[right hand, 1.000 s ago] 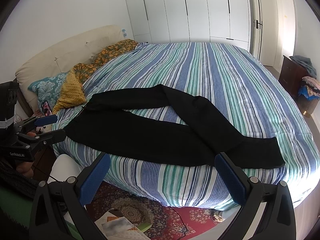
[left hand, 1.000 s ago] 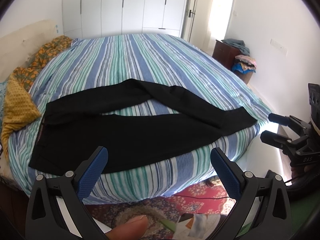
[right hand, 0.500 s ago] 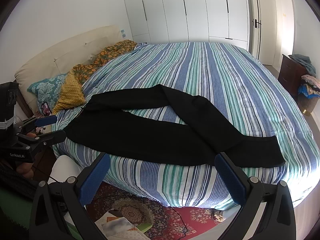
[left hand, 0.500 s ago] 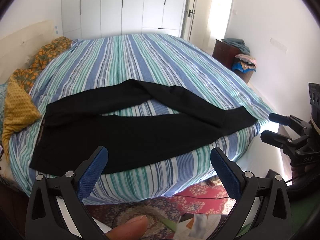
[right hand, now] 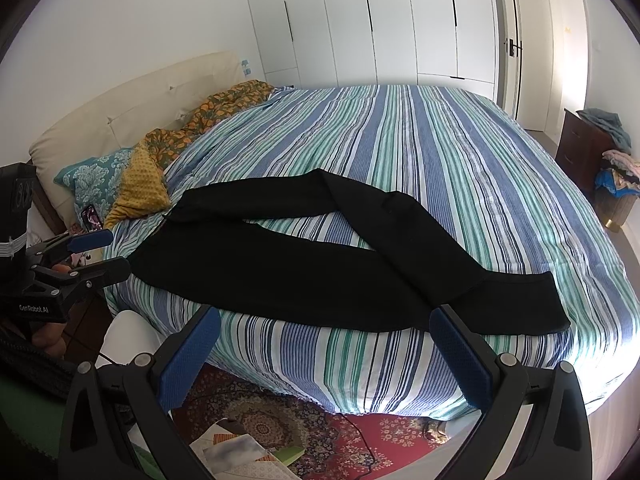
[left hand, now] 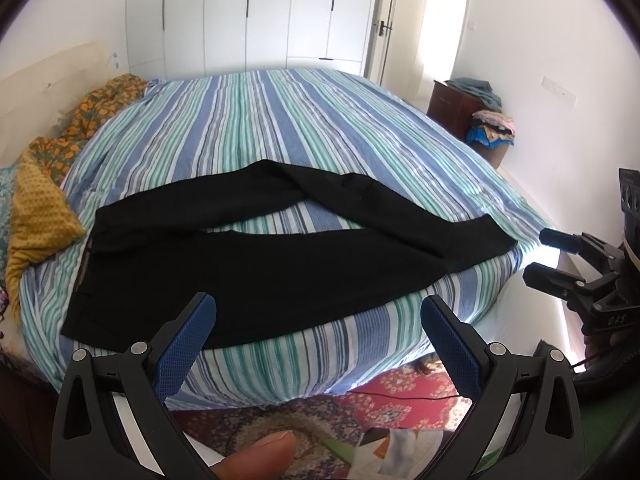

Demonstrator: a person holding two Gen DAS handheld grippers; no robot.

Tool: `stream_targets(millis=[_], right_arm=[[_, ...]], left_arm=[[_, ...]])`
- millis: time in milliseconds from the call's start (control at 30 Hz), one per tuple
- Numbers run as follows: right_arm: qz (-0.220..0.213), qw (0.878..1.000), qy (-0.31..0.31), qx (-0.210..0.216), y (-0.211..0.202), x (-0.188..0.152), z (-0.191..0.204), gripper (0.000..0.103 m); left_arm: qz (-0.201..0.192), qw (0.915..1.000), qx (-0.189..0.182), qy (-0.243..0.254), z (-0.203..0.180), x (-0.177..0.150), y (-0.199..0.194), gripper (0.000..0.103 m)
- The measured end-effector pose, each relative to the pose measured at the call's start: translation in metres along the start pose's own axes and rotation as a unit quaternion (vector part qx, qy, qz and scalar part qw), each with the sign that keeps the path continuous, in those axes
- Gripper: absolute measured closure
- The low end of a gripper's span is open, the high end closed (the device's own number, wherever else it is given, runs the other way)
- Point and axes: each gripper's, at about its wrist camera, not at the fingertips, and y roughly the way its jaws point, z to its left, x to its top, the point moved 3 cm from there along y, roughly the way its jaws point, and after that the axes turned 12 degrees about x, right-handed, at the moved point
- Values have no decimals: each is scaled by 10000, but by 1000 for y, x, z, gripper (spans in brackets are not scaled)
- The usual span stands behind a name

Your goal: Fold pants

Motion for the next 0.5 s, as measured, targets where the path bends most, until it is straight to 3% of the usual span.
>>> stream_targets(millis=[500], right_arm=[[8,10000,9,1,1,0,0,0]], left_arm=[[-10,10000,29,7,0,-1,0,1]])
